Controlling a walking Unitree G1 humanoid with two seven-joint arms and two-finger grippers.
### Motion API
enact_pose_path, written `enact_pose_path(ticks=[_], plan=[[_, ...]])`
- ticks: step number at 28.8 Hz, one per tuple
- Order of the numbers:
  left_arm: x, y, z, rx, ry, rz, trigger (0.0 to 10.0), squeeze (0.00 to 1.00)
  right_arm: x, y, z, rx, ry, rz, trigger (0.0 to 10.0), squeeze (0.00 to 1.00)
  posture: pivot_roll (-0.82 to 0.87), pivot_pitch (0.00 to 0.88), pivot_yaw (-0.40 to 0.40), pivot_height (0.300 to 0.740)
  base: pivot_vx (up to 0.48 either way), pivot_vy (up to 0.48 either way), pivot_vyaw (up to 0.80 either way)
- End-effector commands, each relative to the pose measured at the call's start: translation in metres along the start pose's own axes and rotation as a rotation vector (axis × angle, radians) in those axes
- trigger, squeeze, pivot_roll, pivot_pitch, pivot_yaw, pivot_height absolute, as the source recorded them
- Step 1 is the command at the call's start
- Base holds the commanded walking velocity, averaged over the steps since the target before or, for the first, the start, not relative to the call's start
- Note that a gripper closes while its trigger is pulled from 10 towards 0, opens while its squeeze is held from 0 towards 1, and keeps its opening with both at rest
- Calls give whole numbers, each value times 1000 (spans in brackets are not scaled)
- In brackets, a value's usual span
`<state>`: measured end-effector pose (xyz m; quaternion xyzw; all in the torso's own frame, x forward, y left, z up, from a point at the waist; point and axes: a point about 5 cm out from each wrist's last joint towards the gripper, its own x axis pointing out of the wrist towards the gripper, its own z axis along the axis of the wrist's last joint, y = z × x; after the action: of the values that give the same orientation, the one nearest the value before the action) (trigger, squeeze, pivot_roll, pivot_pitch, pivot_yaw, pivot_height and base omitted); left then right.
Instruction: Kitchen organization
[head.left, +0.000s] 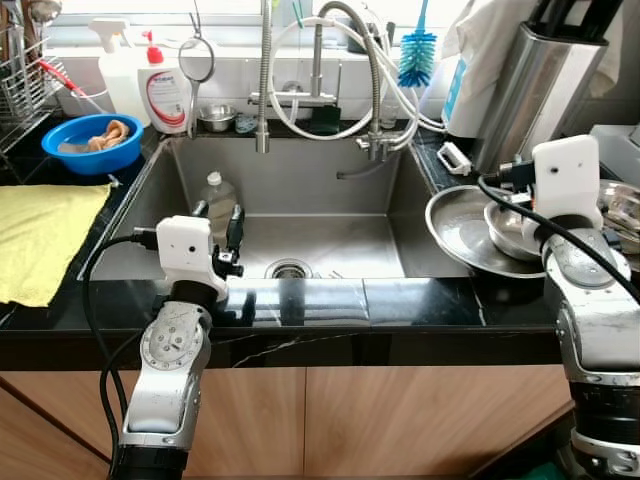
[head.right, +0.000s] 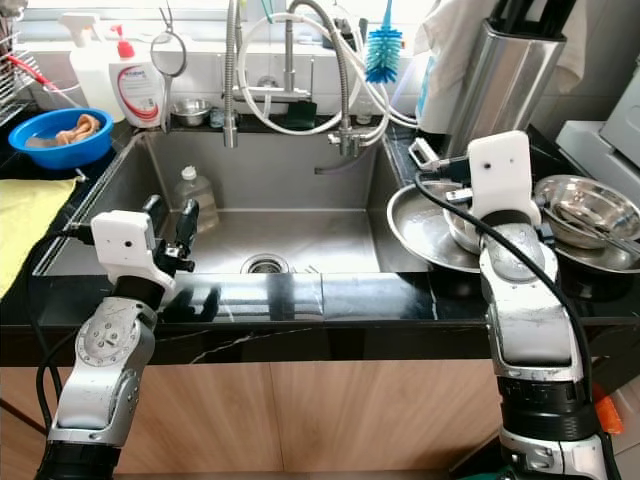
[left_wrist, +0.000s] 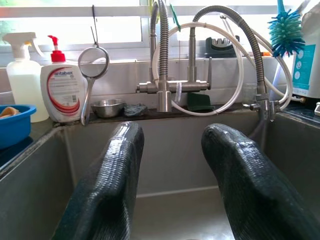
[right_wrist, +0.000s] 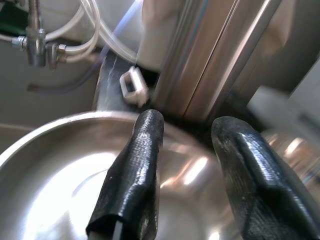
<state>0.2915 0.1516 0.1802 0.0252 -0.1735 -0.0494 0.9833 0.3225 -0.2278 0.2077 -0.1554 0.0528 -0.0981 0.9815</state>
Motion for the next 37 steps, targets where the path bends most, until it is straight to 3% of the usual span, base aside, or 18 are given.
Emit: enact_pose_path(ticks=[1,11,12,37], plan=[[2,-1,0,-7,6,-12,10000,0,1,9,-2,64,39,40,10000,1000,-103,0,-32,706,0,0,0],[2,0,0,-10,3,-11,10000,0,1,13,-5,64,83,55,10000,1000,-103,0,-32,706,0,0,0],[1,1,0,-7,6,-9,10000,0,2,16,-4,70,78,64,10000,0,-98,0,-31,706,0,0,0],[-2,2,-3,-7,29,-18,10000,0,2,22,-16,101,180,67,10000,0,-96,0,-33,706,0,0,0]])
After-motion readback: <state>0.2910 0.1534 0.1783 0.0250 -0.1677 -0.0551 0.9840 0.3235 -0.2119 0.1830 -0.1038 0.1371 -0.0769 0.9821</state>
